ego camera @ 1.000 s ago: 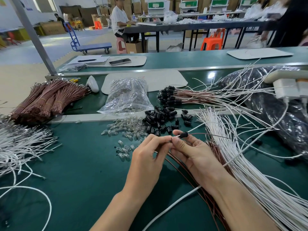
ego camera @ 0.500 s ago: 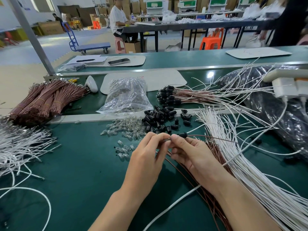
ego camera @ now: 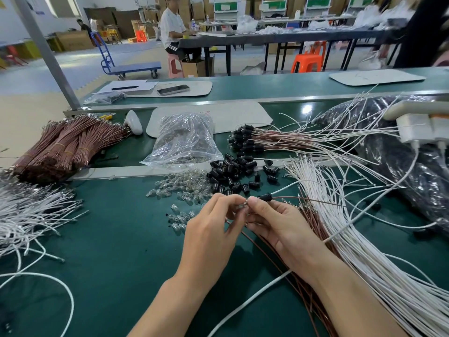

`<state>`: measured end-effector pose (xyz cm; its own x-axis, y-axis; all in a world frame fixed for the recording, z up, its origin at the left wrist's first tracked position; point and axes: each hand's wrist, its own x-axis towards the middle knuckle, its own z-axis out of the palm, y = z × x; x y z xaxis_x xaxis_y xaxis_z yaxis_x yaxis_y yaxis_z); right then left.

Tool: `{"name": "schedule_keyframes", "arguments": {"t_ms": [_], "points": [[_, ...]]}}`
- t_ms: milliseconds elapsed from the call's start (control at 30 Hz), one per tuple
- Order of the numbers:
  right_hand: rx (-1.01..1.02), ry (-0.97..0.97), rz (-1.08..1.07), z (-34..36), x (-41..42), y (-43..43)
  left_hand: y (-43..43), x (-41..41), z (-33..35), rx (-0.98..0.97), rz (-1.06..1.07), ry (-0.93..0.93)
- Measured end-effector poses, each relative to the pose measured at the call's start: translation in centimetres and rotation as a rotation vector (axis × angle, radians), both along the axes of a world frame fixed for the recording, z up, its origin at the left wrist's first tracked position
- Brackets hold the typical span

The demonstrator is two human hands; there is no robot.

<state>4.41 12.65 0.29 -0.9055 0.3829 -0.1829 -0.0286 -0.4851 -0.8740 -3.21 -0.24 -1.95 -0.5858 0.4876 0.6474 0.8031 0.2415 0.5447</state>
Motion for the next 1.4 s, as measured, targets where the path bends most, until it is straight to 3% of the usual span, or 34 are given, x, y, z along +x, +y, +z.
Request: {"name": "schedule_keyframes", "arguments": {"t_ms": [200,400,1067,1400], "points": [[-0.043,0.040,0.021,0.37,-0.03,-0.23,0.02,-0.23,-0.13,0.055,0.011,-0.013],[-0.184,0.067,-0.101,0.73,-0.02,0.29,0.18,-0.31,-0.09,0.065,0.048,-0.025],[0.043,0.060,-0.018,0.18,0.02,-0.05,0.31,-0.61,-0.45,0.142,-0.058,-0.217],[-0.007,0.067,-0.068,0.09,-0.13,-0.05,0.09,-0.97,-0.25,0.101,-0.054,-0.168]]}}
